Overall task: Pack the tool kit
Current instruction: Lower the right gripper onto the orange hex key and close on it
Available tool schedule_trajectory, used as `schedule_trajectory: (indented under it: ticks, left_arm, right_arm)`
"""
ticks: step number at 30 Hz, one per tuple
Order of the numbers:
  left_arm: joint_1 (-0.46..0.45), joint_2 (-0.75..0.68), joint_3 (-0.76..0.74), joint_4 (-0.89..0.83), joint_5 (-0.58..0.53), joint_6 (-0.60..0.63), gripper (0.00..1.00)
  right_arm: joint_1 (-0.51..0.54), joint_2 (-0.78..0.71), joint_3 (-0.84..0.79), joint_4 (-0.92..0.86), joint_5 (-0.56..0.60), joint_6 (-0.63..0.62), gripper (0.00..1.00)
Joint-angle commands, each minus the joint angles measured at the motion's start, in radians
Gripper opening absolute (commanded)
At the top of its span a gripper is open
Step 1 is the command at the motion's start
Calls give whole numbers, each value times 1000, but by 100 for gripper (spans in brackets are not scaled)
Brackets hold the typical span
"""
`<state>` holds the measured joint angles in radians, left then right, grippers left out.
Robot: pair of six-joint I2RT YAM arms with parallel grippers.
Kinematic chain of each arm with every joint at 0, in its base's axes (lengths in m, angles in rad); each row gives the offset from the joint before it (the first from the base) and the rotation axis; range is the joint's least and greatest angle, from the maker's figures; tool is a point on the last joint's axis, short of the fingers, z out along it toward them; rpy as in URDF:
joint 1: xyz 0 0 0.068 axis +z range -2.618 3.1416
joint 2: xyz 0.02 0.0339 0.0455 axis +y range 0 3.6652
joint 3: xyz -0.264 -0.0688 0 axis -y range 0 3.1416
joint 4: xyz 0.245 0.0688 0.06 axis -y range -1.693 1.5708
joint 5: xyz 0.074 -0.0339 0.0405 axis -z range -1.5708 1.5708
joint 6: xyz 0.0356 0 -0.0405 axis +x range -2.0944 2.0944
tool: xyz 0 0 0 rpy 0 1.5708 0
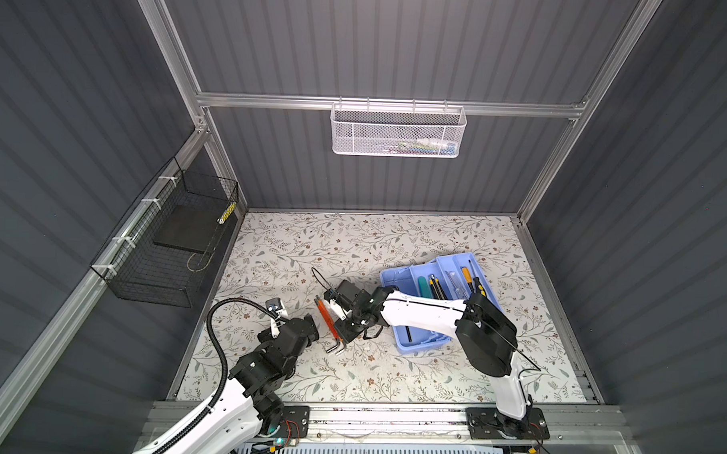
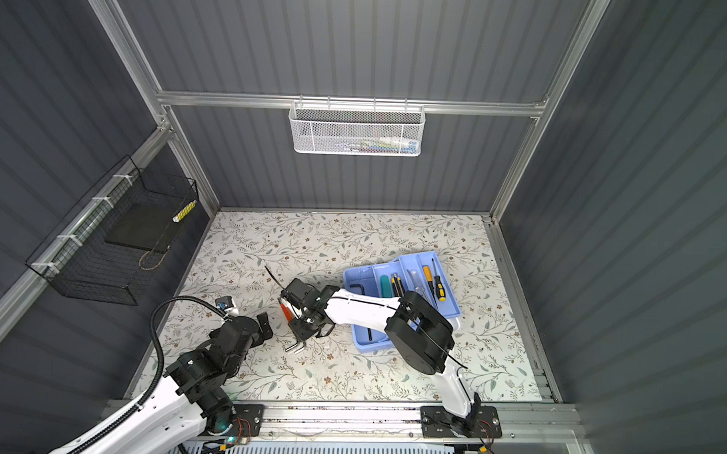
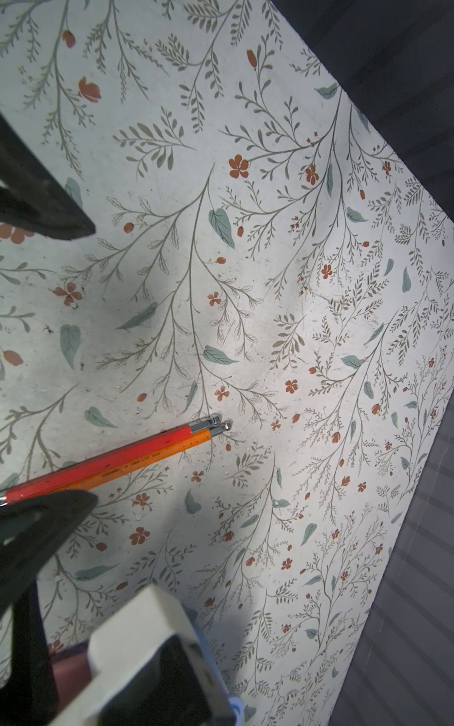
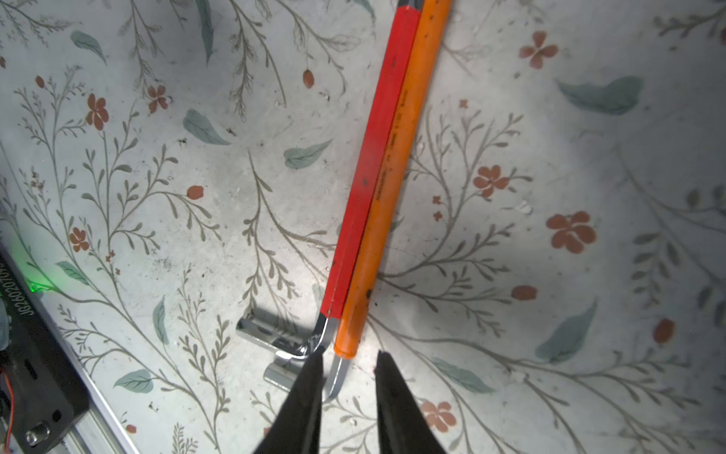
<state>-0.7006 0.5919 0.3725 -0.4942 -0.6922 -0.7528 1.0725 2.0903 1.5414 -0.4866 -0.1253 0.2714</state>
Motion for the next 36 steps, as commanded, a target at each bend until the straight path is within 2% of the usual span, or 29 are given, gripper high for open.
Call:
schedule_trajectory:
  ticks: [1, 10, 22, 30, 36]
  left_arm:
    - [3, 8, 3, -17, -20, -13, 99]
    - [3, 9, 2, -14, -17, -8, 99]
    - [3, 3, 0, -15, -13, -5, 100]
    - [3, -1, -1, -13, -11, -5, 99]
    - [3, -7, -3, -13, -9, -4, 99]
  right_arm:
    - [5, 28, 34, -23, 26, -8, 26]
    - [11, 60, 42, -25, 50, 2, 23]
    - [24, 78, 54, -23, 44, 12, 24]
    - [23, 147, 123, -102, 163, 36, 24]
    - [24, 202, 173, -135, 198, 35, 23]
